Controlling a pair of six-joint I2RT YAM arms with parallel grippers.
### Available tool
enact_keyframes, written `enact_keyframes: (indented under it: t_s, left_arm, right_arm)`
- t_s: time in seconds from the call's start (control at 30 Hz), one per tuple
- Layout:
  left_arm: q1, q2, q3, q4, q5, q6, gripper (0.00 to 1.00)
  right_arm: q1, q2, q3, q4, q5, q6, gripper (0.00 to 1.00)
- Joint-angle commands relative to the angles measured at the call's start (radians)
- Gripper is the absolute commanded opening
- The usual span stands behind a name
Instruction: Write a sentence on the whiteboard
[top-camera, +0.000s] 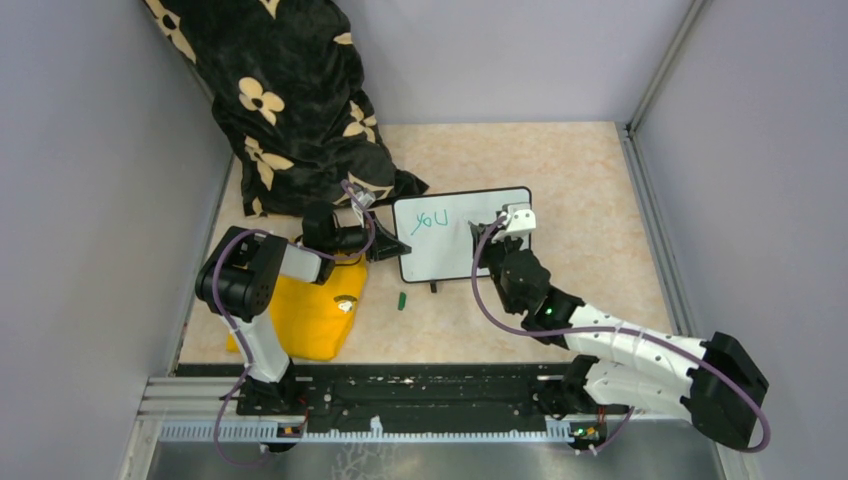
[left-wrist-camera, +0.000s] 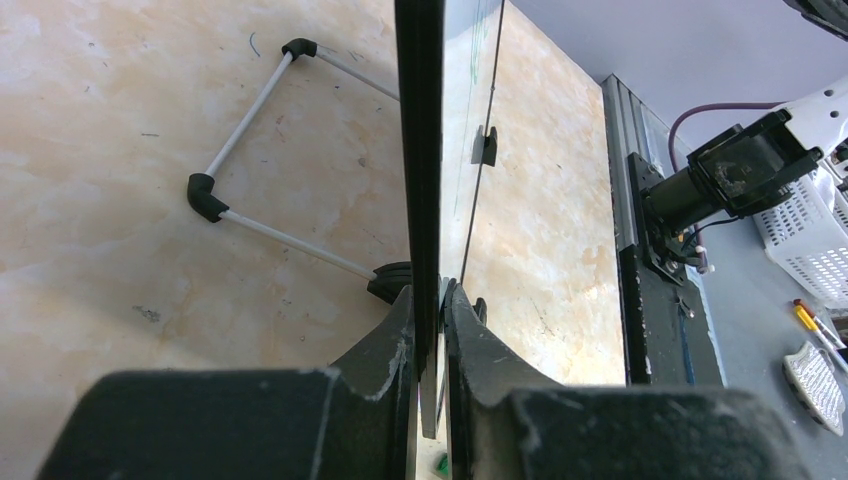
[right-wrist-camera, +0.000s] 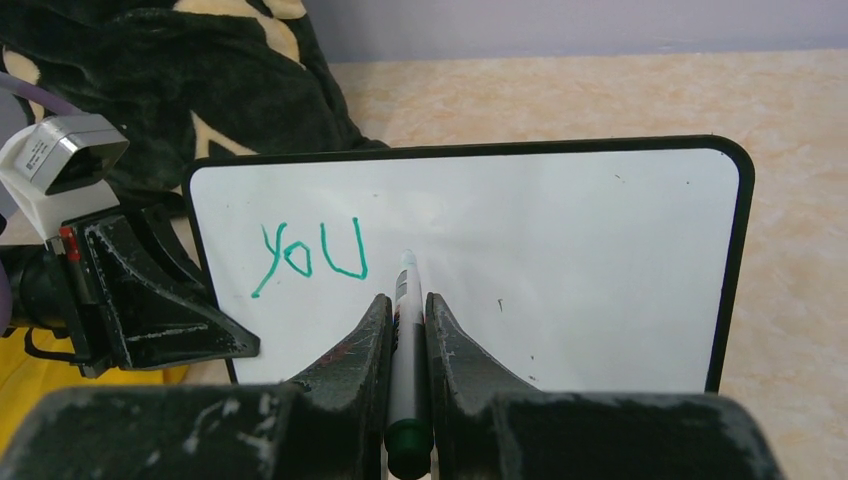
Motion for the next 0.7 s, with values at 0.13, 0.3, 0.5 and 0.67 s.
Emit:
enact_keyframes:
  t_s: [0.13, 0.3, 0.5, 0.67]
  left_arm:
    - [-0.011, 0.005, 0.003, -0.062, -0.045, 0.071, 0.00]
    - [-0.011, 0.008, 0.004, -0.060, -0.046, 0.071, 0.00]
    - [-0.011, 0.008, 0.004, -0.059, -0.045, 0.070, 0.00]
    - [-0.011, 0.012, 0.006, -0.061, -0.045, 0.071, 0.00]
  right_arm:
    - [-0.009, 0.006, 0.019, 0.043, 0.020, -0.019, 0.00]
    - [-0.008, 0.013, 0.024, 0.043, 0.018, -0.022, 0.00]
    - [-0.009, 0.025, 0.033, 0.045, 0.021, -0.031, 0.00]
    - [-0.012, 0.029, 0.035, 0.053, 0.026, -0.037, 0.00]
